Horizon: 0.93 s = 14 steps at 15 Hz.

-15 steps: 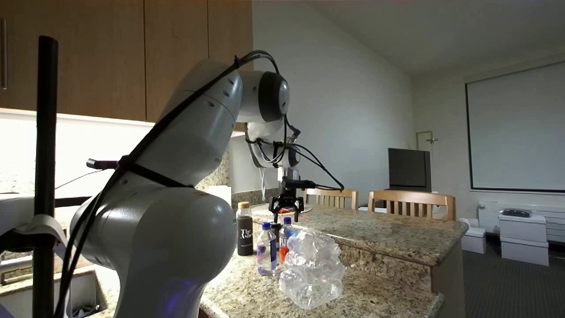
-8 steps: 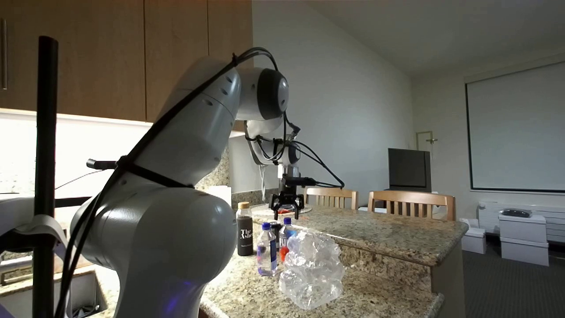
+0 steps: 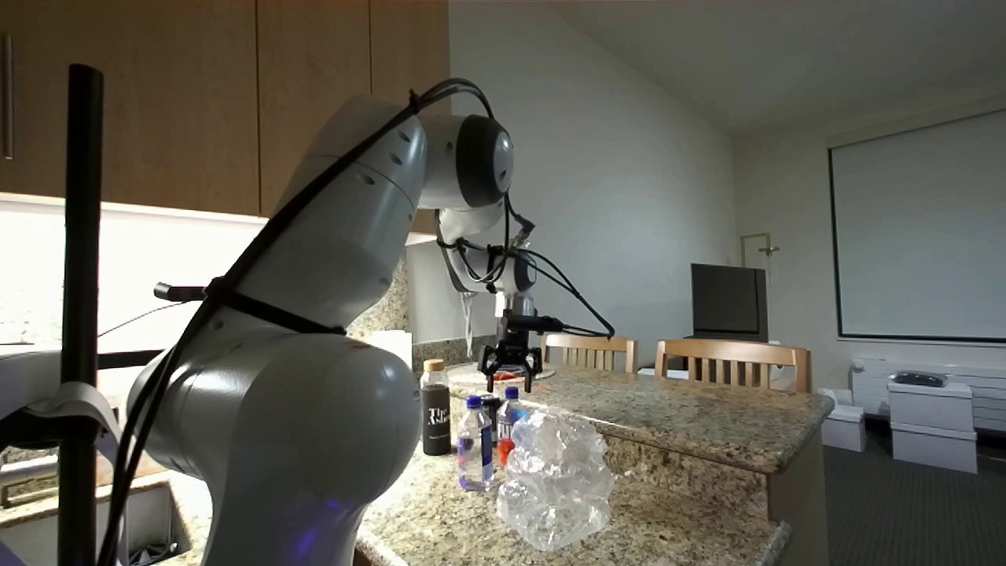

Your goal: Put one of the water bottles on the counter in the plastic bag

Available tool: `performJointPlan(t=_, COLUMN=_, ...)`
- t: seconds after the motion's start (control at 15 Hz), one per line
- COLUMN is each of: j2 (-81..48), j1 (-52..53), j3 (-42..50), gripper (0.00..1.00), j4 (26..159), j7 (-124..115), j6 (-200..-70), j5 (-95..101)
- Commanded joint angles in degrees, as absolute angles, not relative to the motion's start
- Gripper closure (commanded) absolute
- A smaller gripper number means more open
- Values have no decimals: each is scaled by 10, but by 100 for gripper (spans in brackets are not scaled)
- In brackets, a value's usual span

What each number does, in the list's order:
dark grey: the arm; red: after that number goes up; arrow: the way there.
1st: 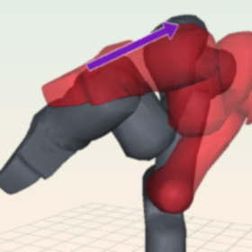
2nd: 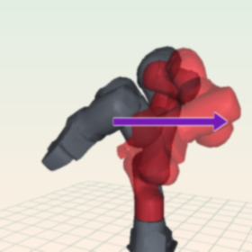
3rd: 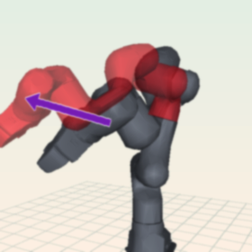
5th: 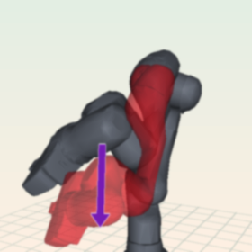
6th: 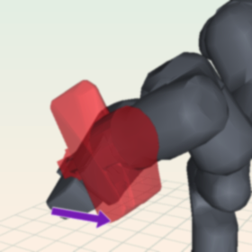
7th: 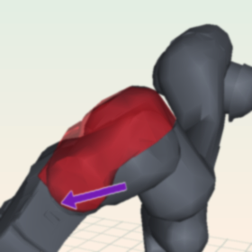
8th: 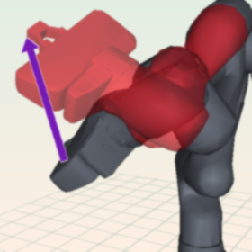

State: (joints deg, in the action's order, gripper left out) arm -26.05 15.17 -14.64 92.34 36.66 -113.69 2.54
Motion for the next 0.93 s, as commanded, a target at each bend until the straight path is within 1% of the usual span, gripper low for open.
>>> performJointPlan(t=0.0, j2=-228, j1=137, j3=-156, gripper=0, j4=964, j7=356, j6=-1135, j5=9)
performJointPlan(t=0.07, j2=-227, j1=136, j3=-156, gripper=0, j4=966, j7=355, j6=-1135, j5=8)
performJointPlan(t=0.13, j2=-226, j1=136, j3=-155, gripper=4, j4=969, j7=355, j6=-1136, j5=9)
performJointPlan(t=0.2, j2=-225, j1=137, j3=-154, gripper=26, j4=972, j7=353, j6=-1140, j5=11)
performJointPlan(t=0.33, j2=-225, j1=140, j3=-152, gripper=31, j4=972, j7=350, j6=-1142, j5=18)
performJointPlan(t=0.53, j2=-227, j1=140, j3=-152, gripper=53, j4=970, j7=347, j6=-1143, j5=19)
performJointPlan(t=0.87, j2=-226, j1=139, j3=-155, gripper=85, j4=967, j7=350, j6=-1135, j5=17)
